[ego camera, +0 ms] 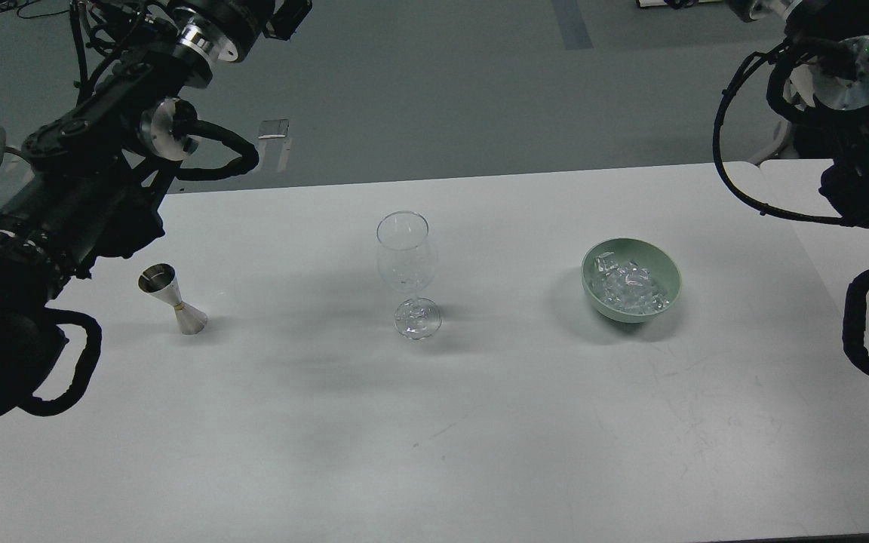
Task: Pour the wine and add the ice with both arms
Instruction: 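Raise the left gripper and open it above the silver jigger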
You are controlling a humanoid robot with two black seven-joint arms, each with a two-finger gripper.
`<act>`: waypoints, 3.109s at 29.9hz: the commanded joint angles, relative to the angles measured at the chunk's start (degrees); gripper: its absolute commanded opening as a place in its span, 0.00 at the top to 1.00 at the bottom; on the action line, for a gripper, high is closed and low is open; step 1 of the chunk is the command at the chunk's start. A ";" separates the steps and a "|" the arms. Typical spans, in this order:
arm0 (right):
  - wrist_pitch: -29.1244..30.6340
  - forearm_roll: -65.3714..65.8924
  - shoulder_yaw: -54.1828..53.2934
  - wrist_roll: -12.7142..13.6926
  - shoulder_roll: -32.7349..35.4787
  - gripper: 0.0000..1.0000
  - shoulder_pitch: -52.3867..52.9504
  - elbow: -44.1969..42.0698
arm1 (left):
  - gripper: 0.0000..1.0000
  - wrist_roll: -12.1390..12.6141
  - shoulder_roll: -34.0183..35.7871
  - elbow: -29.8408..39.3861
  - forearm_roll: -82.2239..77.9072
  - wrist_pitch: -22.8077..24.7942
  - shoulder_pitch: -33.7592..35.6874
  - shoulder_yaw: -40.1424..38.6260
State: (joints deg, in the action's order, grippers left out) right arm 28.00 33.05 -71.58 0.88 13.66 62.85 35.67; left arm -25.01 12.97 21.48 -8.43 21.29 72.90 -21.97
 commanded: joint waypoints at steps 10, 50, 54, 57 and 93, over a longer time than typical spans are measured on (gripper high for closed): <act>0.00 -0.01 -0.22 -0.09 0.14 0.00 -0.18 -0.60 | 0.02 -0.39 -1.89 -1.18 0.25 -1.07 -0.66 -0.17; 0.00 -0.10 -0.49 -0.44 -0.12 0.00 -1.06 -1.66 | 0.02 -0.31 -6.11 -7.07 0.87 -6.87 -0.48 -0.87; 0.00 -0.18 -1.19 -0.44 -0.56 0.00 -1.15 -2.54 | 0.02 -0.04 -6.55 -6.98 0.87 -5.73 -0.66 -4.03; 0.00 -0.53 -1.37 -0.44 -0.65 0.00 -1.06 -3.15 | 0.02 1.18 -6.64 -6.98 0.87 -5.38 -0.75 -5.36; 0.00 -1.33 -2.68 -0.61 4.01 0.00 -6.69 -2.54 | 0.02 16.75 15.58 27.89 2.18 0.07 -22.08 -23.72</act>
State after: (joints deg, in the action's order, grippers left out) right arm 28.00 31.73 -74.27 0.26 17.79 56.36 33.06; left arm -8.26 24.70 43.90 -6.65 21.37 55.37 -44.88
